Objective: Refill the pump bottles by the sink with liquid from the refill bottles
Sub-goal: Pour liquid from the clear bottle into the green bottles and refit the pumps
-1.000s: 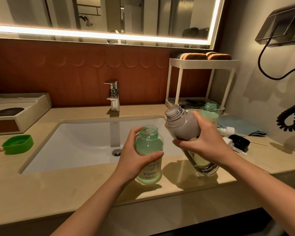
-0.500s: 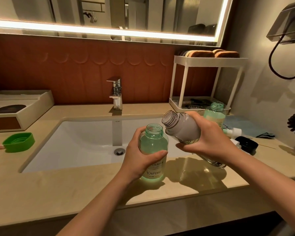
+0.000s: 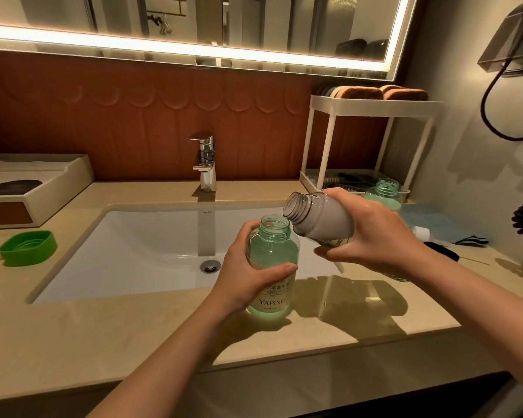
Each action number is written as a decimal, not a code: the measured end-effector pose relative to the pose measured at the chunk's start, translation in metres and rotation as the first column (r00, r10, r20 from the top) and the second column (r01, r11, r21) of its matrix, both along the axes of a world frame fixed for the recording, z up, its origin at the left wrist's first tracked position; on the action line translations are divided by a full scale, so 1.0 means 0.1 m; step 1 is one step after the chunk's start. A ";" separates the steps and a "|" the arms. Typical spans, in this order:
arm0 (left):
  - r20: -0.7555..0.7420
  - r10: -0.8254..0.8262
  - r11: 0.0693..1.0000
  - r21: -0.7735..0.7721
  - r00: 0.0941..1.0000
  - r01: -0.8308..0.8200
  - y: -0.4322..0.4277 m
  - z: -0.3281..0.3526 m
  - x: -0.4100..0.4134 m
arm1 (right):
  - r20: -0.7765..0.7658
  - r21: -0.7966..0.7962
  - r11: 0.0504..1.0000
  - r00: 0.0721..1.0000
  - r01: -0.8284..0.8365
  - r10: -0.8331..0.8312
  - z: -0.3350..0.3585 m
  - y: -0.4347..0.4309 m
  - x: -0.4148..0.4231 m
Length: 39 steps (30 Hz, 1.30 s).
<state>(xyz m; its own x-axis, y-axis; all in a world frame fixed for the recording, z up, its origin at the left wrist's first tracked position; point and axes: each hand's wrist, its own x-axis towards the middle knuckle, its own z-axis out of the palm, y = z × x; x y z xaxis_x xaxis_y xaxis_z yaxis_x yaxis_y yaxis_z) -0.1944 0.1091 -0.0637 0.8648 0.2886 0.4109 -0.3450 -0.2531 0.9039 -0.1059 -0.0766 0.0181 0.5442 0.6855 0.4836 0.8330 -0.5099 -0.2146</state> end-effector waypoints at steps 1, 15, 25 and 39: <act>-0.001 0.000 1.000 0.002 1.000 0.000 0.00 0.00 0.00 | 0.002 -0.009 1.000 1.000 -0.001 0.001 0.01 0.00 0.00; 0.008 0.008 1.000 0.015 1.000 -0.008 0.01 -0.01 0.00 | 0.069 -0.126 0.991 0.997 0.049 -0.040 0.15 0.01 -0.03; 0.004 -0.001 1.000 0.006 1.000 0.001 0.00 0.00 0.00 | 0.133 -0.205 0.976 0.990 0.067 -0.040 0.22 0.03 -0.04; -0.002 -0.005 1.000 -0.006 1.000 0.005 0.00 -0.01 0.00 | 0.149 -0.245 0.967 0.988 0.066 -0.029 0.28 0.04 -0.03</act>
